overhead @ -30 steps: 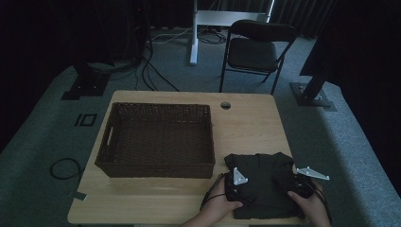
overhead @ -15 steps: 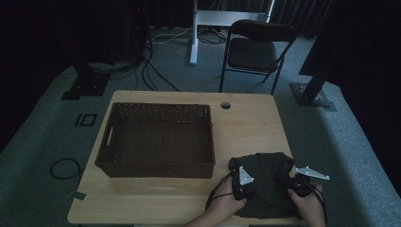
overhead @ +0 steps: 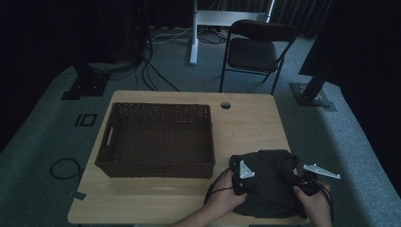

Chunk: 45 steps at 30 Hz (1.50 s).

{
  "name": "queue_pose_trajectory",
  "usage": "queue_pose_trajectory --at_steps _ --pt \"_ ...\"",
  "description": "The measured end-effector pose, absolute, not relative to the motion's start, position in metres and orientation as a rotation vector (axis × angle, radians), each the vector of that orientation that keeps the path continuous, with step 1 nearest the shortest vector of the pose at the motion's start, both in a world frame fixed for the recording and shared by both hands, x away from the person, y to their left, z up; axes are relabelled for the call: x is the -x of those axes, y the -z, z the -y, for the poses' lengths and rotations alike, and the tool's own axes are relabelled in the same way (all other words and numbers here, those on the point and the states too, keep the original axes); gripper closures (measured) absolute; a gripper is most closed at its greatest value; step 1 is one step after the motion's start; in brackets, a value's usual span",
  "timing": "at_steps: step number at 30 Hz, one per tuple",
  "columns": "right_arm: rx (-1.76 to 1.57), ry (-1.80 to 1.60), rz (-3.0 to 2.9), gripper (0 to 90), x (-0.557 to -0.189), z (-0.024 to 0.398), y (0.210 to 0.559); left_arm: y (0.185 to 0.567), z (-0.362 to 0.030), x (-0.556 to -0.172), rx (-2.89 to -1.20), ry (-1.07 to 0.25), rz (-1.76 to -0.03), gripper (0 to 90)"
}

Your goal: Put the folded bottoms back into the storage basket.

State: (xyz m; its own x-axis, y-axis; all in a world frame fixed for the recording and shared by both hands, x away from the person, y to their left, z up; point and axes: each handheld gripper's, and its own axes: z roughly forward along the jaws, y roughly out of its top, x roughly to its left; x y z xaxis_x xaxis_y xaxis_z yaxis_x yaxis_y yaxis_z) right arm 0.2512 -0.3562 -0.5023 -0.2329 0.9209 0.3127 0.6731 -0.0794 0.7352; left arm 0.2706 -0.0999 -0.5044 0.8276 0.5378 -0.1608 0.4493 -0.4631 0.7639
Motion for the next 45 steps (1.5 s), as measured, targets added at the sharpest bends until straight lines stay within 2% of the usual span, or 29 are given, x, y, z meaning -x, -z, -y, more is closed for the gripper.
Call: queue_pose_trajectory --at_steps 20,33,45 --pt "-1.613 -1.319 -1.811 68.2 -0.267 0.346 0.437 0.431 0.083 -0.296 -2.057 -0.183 -0.666 75.4" --pt "-1.551 -1.379 -1.8 68.2 -0.286 0.323 0.394 0.389 0.053 -0.315 -2.025 -0.216 -0.643 75.2" --pt "-1.519 -1.424 -1.807 68.2 -0.307 0.296 0.374 0.37 0.024 -0.327 -2.009 -0.259 -0.656 75.1"
